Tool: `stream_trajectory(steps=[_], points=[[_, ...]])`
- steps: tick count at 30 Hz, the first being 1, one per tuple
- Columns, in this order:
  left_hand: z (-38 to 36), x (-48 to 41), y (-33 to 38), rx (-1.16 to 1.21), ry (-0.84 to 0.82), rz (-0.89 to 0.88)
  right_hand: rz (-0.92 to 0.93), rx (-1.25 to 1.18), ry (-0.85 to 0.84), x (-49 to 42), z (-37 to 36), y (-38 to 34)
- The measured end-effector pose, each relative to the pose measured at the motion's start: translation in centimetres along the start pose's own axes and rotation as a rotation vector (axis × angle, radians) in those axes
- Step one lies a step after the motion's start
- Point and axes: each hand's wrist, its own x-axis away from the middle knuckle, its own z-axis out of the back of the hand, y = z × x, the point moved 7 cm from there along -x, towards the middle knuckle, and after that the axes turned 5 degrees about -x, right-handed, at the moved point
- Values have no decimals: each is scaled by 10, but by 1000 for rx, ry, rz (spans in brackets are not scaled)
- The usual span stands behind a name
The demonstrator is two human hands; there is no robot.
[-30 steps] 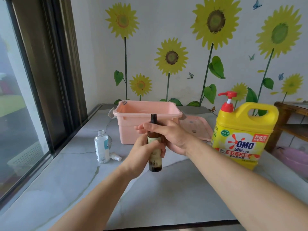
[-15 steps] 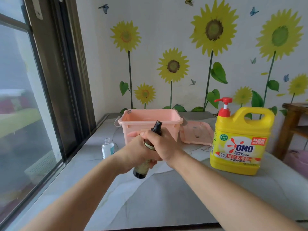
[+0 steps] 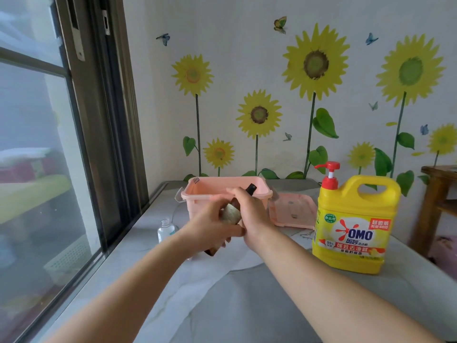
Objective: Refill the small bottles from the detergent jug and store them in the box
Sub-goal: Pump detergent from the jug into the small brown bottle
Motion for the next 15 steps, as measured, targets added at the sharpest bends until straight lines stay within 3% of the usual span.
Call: stream_trajectory(steps=[3,5,7,9,11,13,15], points=[[-14,23,-5,402,-419,129,-43,-240,-305,12,-9,-12],[-19,26,-3,462,-433,135,-54,-345,-350,20,-11,-14],[-18,18,-6,207,-237,136,-29,-375,-239,19,-5,-10],[-4,12,-4,-286,68,80,14,-269,5,14,9,-3],[4,13,1,-731,231,17,14,-89,219,13,16,2],[11,15,2,-891,299,-5,-19,18,254,13,11,5],[20,15,2,-933,341,-20,-63,111,164,11,1,5]])
